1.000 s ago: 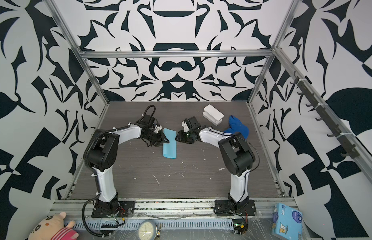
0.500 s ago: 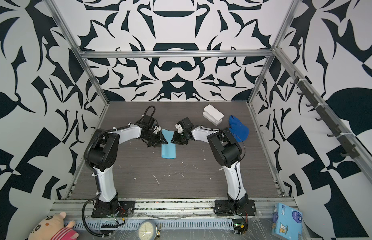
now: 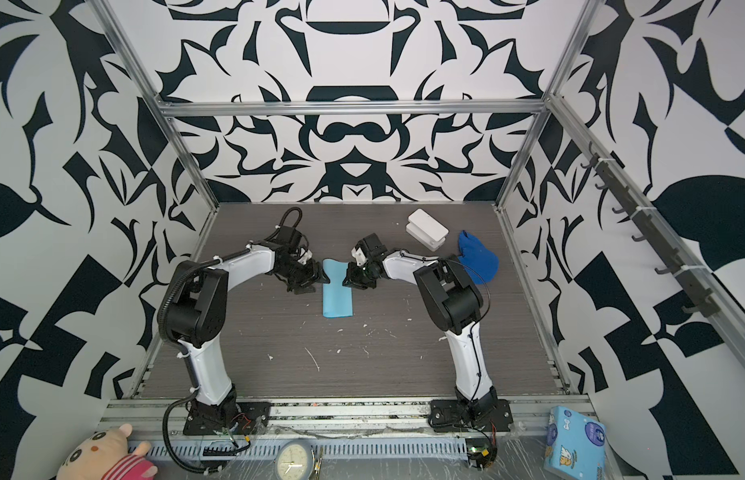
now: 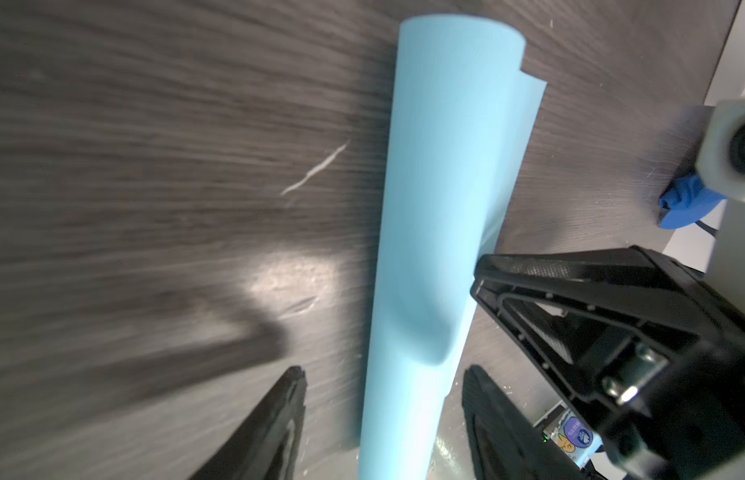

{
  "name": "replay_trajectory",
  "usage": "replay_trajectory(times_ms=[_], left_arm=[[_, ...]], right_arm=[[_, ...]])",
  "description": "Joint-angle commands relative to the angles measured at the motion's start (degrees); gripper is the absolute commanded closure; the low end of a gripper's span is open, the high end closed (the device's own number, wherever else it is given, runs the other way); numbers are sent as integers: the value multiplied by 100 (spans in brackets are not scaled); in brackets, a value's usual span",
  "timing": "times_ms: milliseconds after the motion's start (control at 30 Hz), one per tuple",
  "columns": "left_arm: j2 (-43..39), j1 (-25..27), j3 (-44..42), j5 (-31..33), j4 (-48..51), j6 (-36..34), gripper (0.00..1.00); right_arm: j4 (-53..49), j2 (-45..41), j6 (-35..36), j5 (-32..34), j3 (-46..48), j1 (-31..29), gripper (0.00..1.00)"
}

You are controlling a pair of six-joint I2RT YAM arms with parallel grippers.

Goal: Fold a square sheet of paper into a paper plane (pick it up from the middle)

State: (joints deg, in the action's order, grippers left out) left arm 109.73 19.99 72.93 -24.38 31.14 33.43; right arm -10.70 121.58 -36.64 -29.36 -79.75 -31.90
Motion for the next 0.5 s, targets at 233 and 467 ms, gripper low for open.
replay_trajectory(times_ms=[233, 467], left_arm=[[343, 298, 752, 429, 812, -54, 46], [653, 470, 1079, 952, 1247, -47, 50]], right_arm=[[-113, -3, -35, 7, -262, -3, 80], [-90, -28, -80, -1, -278, -25, 80]])
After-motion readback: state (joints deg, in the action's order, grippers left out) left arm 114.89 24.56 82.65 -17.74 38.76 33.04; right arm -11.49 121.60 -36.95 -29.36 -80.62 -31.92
